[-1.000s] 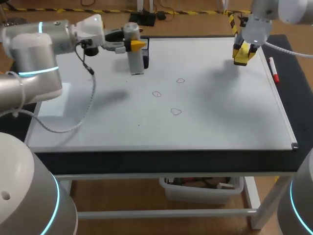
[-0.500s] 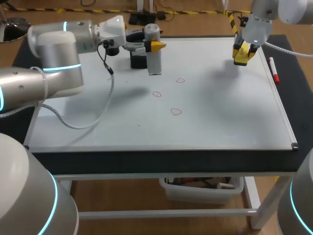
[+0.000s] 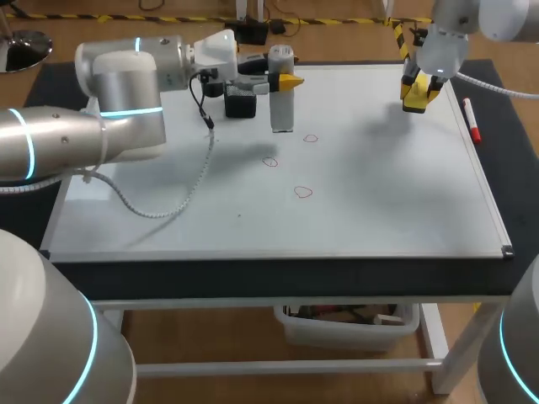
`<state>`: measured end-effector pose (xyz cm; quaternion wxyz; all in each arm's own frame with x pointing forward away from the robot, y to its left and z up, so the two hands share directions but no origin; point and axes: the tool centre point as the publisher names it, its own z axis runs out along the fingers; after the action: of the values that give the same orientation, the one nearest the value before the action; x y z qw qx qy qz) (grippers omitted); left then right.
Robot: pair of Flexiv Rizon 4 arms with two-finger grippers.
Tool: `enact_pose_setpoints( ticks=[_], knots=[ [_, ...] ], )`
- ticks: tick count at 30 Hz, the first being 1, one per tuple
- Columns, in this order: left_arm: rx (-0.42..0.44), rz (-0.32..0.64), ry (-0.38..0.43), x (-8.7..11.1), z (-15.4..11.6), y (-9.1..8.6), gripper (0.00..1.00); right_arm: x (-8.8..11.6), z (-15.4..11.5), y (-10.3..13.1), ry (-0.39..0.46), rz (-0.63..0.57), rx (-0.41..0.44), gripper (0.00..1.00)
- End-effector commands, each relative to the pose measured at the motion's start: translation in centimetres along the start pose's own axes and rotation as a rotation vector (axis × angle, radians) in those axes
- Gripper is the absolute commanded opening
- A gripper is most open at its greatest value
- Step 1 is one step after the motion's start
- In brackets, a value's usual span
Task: Pick up the inspection probe, press it on each red-marked spot on the whiteboard one by one, put down the probe, pick up the eraser, and wipe off all the red marks.
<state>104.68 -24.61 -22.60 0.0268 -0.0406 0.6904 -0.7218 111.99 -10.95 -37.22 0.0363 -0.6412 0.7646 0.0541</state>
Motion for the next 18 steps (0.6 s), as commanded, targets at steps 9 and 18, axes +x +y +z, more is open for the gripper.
enact_pose_setpoints(
  ticks=[9, 18],
  knots=[
    [-0.033, 0.014, -0.035, 3.8, -1.2, 0.6, 0.00, 0.0, -0.1, 0.0, 0.003, -0.003, 0.000, 0.00],
    [-0.045, 0.012, -0.031, 4.1, -2.0, 1.9, 0.00, 0.0, -0.1, 0.0, 0.003, -0.003, 0.000, 0.00]
  ],
)
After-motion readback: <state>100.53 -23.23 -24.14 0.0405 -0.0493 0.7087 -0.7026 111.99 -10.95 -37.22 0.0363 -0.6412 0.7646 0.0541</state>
